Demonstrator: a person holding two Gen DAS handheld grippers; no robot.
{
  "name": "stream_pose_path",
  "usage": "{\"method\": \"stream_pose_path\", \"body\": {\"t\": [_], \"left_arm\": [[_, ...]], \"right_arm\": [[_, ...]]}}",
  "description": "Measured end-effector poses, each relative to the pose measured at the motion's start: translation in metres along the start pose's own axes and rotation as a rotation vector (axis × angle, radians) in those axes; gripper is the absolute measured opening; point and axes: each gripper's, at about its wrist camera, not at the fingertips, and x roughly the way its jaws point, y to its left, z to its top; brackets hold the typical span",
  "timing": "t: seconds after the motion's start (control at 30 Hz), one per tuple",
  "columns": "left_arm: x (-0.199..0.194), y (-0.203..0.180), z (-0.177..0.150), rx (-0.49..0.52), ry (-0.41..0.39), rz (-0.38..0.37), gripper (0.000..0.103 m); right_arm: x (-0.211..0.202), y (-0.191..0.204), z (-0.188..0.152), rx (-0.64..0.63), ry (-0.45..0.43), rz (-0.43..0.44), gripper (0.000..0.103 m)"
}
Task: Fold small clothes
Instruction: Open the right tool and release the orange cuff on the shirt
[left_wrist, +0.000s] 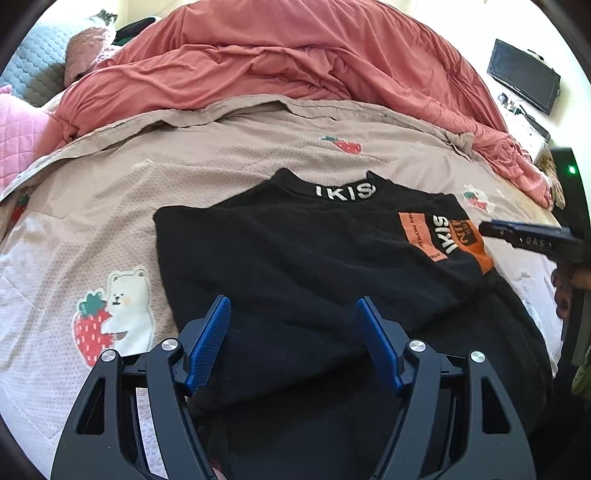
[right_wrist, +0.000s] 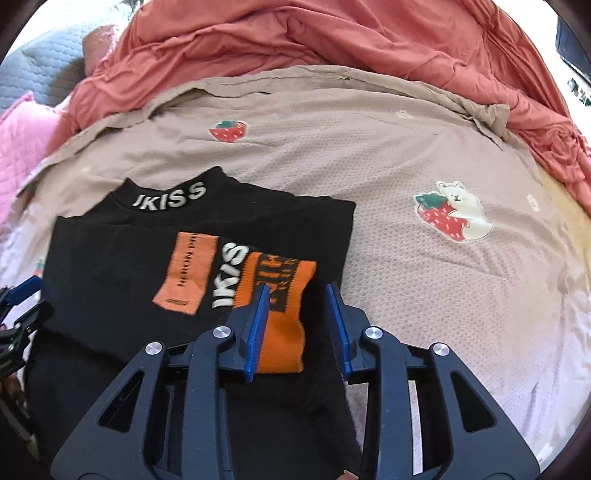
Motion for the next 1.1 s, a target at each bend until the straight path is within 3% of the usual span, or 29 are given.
{"method": "stream_pose_path", "body": {"t": [0.17,0.4,0.63,0.67,0.73,0.87,1.1], "left_arm": [[-0.003,0.001,-0.002,0.003,0.005,0.013,0.079],[0.013,-0.002,-0.011,0.032,0.057,0.048,0.079],[0.006,-0.003,-0.008,0.024,0.046,0.029,0.079],[0.004,-0.004,-0.007,0.023,0.042,0.026,0.079],[0.001,-0.007,-0.005,0.028,0.037,0.024,0.08],[-0.007,-0.011,-0.003,0.041,0.022,0.029,0.082],[-0.019,-0.012,-0.002,0.043,-0.003,0.037,0.083]], "right_arm": [[-0.004,0.019,-0.014,-0.058,0.002,0.055,0.025],[0.022,0.024,-0.026,-0.063,0.069,0.051,0.029],[0.02,0.024,-0.026,-0.053,0.072,0.048,0.034],[0.018,0.024,-0.026,-0.051,0.069,0.048,0.036],[0.012,0.02,-0.029,-0.032,0.056,0.049,0.056],[0.003,0.012,-0.036,0.011,0.038,0.068,0.06],[-0.014,0.013,-0.045,0.018,-0.011,0.07,0.082]]}}
